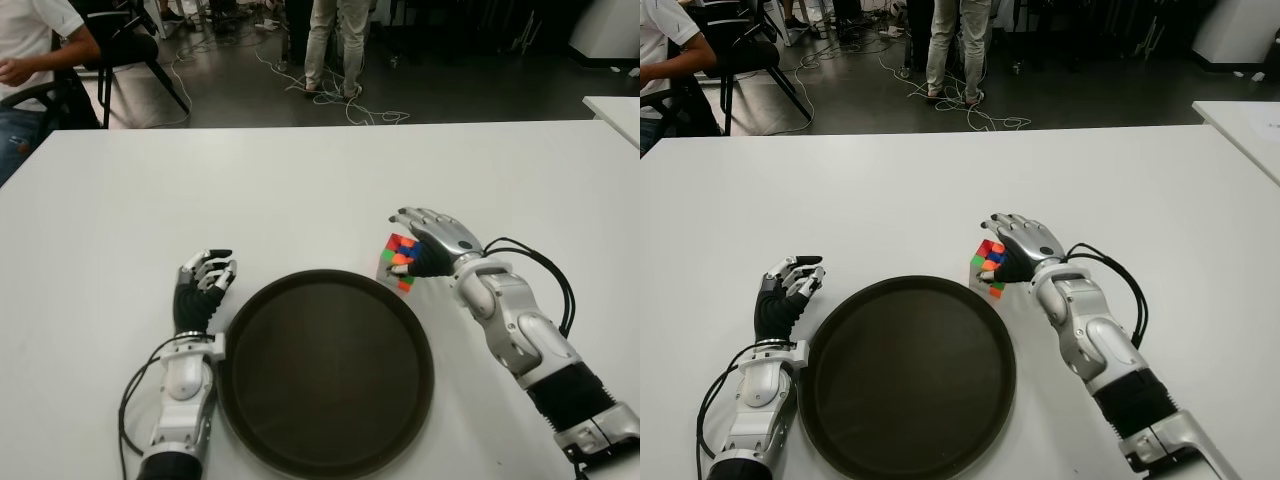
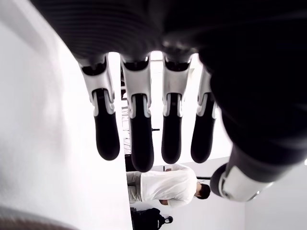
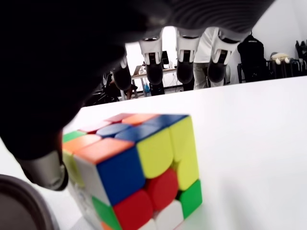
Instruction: Pick up the Rubik's Cube and put it in the plate
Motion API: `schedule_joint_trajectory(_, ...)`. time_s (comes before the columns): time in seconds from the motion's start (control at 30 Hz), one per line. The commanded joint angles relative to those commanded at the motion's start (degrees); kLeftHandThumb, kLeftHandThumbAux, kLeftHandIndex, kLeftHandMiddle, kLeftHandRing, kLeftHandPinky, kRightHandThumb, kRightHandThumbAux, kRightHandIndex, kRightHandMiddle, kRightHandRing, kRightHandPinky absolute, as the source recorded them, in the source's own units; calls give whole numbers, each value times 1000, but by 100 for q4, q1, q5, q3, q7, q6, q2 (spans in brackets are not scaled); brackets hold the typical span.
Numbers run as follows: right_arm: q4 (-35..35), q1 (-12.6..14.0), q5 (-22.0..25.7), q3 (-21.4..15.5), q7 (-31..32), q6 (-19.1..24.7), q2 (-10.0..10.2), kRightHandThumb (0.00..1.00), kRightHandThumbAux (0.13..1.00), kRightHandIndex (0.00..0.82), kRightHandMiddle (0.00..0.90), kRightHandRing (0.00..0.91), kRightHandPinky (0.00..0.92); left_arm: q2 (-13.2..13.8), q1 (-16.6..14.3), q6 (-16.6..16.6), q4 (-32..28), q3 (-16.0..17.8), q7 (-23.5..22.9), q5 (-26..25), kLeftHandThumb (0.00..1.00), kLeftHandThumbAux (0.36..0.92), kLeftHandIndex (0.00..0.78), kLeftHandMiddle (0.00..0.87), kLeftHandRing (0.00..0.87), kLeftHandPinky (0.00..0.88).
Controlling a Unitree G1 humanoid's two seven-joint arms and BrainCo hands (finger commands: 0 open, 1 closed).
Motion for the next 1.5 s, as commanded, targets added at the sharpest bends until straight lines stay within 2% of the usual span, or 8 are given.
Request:
schedule_joint_trajectory(0.27, -102, 91, 49, -28, 29, 22, -7, 212, 608, 0, 0, 0, 3, 23, -23, -37, 93, 8, 18, 22, 703, 711, 415, 349, 383, 412)
schedule_joint_trajectory(0.57, 10, 122, 86, -2, 29, -68, -43, 201, 593, 0, 0, 0, 5, 26, -21, -95, 109, 5, 11, 23, 704, 711, 415, 350, 382, 414)
schedule_joint_trajectory(0.87, -82, 159, 48, 18, 157, 107, -2, 191, 596, 0, 0, 0, 42, 28, -26, -109, 116, 8, -6, 6, 704, 711, 415, 344, 374, 409)
schedule_joint_trajectory(1.27, -187, 199, 162, -31, 334, 323, 79, 235, 614, 0, 0, 0, 25, 4, -40, -81, 141, 32, 6, -32, 703, 712, 415, 339, 372, 409)
schedule_joint_trajectory(1.5, -244, 206, 182, -23, 329, 323, 48, 229, 635, 0, 0, 0, 22, 4, -24, 5, 86, 12, 22, 0, 703, 712, 414, 339, 372, 410)
